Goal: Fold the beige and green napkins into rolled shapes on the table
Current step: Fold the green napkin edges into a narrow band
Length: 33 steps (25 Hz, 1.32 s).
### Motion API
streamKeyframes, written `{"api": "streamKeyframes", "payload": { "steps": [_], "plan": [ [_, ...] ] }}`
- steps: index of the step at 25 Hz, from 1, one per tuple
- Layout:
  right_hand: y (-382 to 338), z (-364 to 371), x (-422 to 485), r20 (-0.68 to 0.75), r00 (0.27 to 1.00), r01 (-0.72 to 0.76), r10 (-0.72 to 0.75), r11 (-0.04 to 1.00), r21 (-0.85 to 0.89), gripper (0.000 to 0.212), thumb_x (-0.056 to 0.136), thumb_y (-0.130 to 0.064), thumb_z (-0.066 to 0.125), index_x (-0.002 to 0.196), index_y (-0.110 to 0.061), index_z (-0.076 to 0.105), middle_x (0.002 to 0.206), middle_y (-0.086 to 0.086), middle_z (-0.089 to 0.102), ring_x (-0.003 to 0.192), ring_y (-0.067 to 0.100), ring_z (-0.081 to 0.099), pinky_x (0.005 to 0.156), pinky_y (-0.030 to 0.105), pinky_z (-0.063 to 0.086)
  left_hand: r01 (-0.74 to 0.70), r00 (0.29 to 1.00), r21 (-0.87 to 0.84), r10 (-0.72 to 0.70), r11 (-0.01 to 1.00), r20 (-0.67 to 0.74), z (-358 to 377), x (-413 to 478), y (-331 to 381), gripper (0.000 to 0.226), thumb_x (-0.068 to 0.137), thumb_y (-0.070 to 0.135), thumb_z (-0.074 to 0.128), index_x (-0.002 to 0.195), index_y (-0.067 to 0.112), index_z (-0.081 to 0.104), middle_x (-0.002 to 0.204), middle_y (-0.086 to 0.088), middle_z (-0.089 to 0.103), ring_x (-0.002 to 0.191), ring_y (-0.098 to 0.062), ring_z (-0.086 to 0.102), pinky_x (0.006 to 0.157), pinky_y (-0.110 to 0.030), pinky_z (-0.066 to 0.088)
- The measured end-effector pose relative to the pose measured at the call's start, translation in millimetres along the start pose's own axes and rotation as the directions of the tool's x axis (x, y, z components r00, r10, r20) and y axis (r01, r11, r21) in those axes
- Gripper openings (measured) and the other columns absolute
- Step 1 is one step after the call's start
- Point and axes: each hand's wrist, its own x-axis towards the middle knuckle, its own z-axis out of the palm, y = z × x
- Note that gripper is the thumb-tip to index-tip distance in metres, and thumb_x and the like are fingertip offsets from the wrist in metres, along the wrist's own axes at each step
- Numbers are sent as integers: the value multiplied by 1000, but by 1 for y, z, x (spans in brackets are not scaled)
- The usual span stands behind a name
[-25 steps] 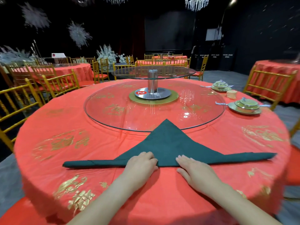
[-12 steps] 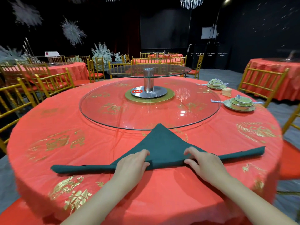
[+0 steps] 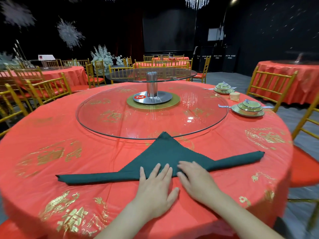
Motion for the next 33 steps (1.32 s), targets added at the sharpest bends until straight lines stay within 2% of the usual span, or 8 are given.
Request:
{"api": "streamKeyframes", "payload": {
  "steps": [2,4,8,12,15,18,20,33],
  "plan": [
    [-21,-2,-5,159,987,7,-11,1000,26,93,81,-65,-10,143,-12,34,153,3,29,143,14,21,116,29,9,-9,1000,-17,9,1000,-12,0,2,-3,85,74,64,-3,150,27,2,158,10,2,146,-18,-2,110,-62,-3],
    [-32,-5,-6,194,981,-27,27,1000,-4,112,62,-66,-27,149,-12,19,158,3,14,145,11,5,116,27,-1,-19,1000,-31,19,999,-17,0,1,-4,81,75,64,-1,149,31,-3,158,12,0,146,-17,-3,110,-61,-2],
    [-20,-1,-12,174,972,-134,157,981,-139,120,52,-65,-30,149,-6,8,158,10,3,146,17,-2,116,31,-3,19,999,-27,-20,999,-26,3,2,-2,93,67,66,-8,150,28,6,158,15,0,145,-12,-4,112,-58,-1],
    [6,-7,-16,182,943,-230,280,940,-252,131,45,-68,-39,149,-3,8,158,15,3,146,22,-2,117,37,0,29,999,-9,-29,1000,-22,1,0,-2,97,63,68,-12,150,29,3,157,17,-3,145,-10,-6,113,-56,-1],
    [22,-17,-18,175,905,-326,389,895,-304,125,51,-68,-32,148,-2,9,157,16,4,146,24,-1,117,42,-1,28,999,-21,-28,999,-31,2,0,-2,98,62,69,-12,150,29,5,157,17,-2,145,-11,-6,113,-57,-1],
    [37,-26,-18,187,848,-410,496,838,-361,96,81,-68,-9,148,-2,9,157,15,4,146,24,-3,115,49,-5,28,999,-22,-29,999,-28,2,0,-2,99,62,69,-12,150,29,5,157,17,-2,145,-10,-6,113,-56,-2],
    [51,-31,-18,181,816,-459,550,805,-377,85,90,-64,2,149,-2,9,157,15,3,146,24,-4,115,52,-7,28,999,-22,-29,999,-28,2,0,-2,99,61,68,-12,150,29,5,157,18,-3,145,-10,-6,114,-56,-2],
    [134,-61,-24,98,656,-659,748,631,-409,87,88,-66,-2,149,-4,7,158,12,2,146,23,-1,116,49,-4,25,999,-22,-26,999,-23,2,-1,-1,97,63,69,-13,151,29,3,156,17,-4,145,-10,-8,114,-56,-3]
  ]
}}
